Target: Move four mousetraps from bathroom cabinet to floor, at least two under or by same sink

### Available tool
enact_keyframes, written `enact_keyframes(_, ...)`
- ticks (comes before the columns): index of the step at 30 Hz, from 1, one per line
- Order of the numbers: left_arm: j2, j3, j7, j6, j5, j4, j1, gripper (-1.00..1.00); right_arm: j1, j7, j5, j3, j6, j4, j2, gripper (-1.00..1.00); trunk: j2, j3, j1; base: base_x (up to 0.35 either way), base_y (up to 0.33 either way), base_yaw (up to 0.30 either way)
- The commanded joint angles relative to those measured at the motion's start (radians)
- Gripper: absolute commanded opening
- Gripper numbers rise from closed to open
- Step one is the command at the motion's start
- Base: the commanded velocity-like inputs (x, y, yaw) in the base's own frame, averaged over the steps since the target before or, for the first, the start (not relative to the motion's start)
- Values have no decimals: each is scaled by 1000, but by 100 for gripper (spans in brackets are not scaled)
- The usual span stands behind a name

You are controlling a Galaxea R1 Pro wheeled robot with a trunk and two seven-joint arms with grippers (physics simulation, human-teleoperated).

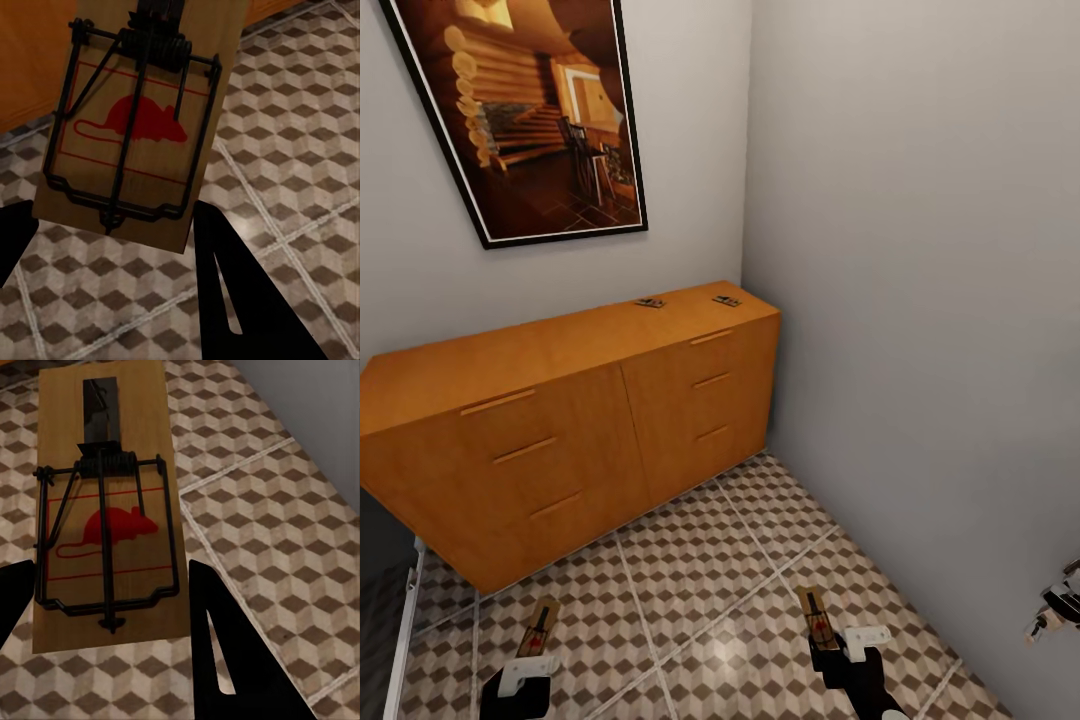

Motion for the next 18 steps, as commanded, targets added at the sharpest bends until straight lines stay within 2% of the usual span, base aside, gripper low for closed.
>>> enact_keyframes(1,-2,-5,-3,-2,7,3,-1,-100,-1,-1,8,-5,-3,1,1,-100,0,0,0,0,0,0)
enact_keyframes(18,-12,-5,0,-1,6,3,-1,-100,-1,-4,8,-5,-3,2,1,-100,0,24,0,0,0,0)
